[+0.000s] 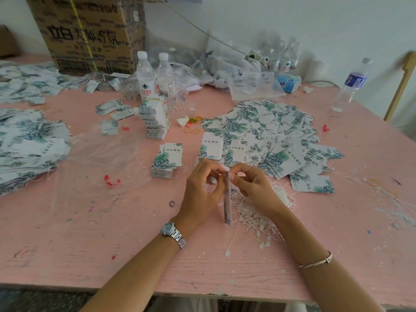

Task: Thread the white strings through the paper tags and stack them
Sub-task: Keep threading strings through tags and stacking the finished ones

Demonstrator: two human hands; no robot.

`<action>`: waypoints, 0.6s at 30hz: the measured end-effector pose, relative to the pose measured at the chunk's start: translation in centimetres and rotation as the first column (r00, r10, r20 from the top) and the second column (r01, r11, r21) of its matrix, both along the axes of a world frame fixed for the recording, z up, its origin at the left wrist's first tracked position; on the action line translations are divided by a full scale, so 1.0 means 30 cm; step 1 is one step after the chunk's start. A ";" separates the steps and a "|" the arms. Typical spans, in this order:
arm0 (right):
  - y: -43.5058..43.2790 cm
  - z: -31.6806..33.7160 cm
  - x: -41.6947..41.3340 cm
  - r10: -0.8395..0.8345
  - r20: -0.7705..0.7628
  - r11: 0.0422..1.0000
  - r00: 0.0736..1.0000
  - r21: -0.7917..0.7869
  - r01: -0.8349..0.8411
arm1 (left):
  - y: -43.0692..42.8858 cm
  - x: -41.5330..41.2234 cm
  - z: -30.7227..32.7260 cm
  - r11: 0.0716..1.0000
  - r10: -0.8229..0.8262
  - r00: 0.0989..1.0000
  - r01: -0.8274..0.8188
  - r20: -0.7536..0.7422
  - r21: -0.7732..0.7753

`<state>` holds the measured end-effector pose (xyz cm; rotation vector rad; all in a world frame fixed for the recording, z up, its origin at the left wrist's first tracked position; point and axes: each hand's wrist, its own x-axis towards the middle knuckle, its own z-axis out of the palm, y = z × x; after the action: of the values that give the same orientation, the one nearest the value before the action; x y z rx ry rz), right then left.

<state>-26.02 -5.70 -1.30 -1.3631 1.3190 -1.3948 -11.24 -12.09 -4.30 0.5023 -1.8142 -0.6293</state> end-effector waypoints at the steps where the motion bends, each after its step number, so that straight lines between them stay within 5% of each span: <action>1: 0.000 0.001 -0.001 -0.009 0.006 1.000 1.000 0.005 0.009 | 0.003 0.000 0.002 1.000 -0.002 1.000 0.002 -0.003 0.003; 18: -0.016 -0.036 -0.023 0.002 -0.033 1.000 0.999 0.007 -0.002 | -0.004 0.010 0.002 0.998 0.047 0.998 -0.046 0.029 -0.041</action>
<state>-26.71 -6.17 -2.37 -1.3877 1.3420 -1.3714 -10.94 -12.20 -4.24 0.5273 -1.8346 -0.5551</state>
